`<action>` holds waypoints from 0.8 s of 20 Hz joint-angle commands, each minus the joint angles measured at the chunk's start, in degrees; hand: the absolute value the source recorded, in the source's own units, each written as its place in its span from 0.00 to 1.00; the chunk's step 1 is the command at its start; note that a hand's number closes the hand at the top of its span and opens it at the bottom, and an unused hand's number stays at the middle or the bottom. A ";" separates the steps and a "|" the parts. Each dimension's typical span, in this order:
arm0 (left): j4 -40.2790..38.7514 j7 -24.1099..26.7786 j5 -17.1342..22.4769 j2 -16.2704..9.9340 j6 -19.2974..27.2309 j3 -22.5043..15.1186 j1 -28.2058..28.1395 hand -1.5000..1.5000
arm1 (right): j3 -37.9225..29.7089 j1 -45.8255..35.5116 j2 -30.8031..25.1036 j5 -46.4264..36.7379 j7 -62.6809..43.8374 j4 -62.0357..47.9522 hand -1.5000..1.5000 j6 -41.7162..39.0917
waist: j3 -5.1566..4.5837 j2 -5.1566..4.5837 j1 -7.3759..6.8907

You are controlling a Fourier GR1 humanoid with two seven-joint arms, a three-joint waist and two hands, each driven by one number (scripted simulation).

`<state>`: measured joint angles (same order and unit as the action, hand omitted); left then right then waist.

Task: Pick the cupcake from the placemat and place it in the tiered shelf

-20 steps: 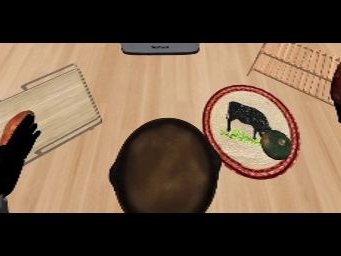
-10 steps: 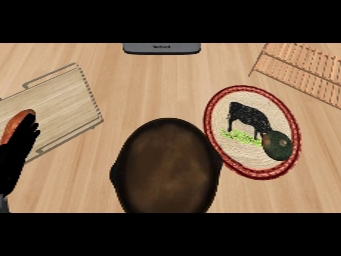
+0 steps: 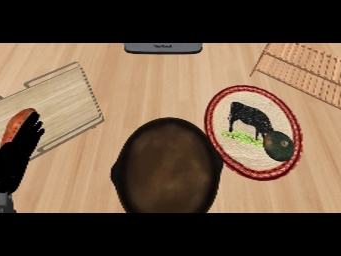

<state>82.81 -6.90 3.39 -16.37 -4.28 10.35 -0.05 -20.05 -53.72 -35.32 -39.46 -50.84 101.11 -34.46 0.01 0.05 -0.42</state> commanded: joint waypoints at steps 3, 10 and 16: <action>0.32 -0.46 0.49 -1.09 -1.12 1.33 0.55 0.50 | 1.25 -3.93 -5.60 -3.82 3.09 -11.57 1.00 2.22 | -0.05 -0.15 -0.18; -0.72 0.54 -0.59 1.17 -1.03 -0.09 0.39 0.50 | 4.20 -2.03 -6.20 -9.75 12.49 -23.47 1.00 12.81 | -0.03 -0.30 -0.38; -1.06 2.23 -1.63 0.95 -1.39 0.19 -0.77 0.50 | 2.46 -1.74 -3.85 -11.19 15.76 -33.02 1.00 22.68 | -0.02 -0.30 -0.50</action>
<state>82.77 -6.61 2.60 -15.60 -5.09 10.84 0.06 -17.41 -55.90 -40.54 -48.93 -37.64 74.15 -18.39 0.05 -0.13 -0.79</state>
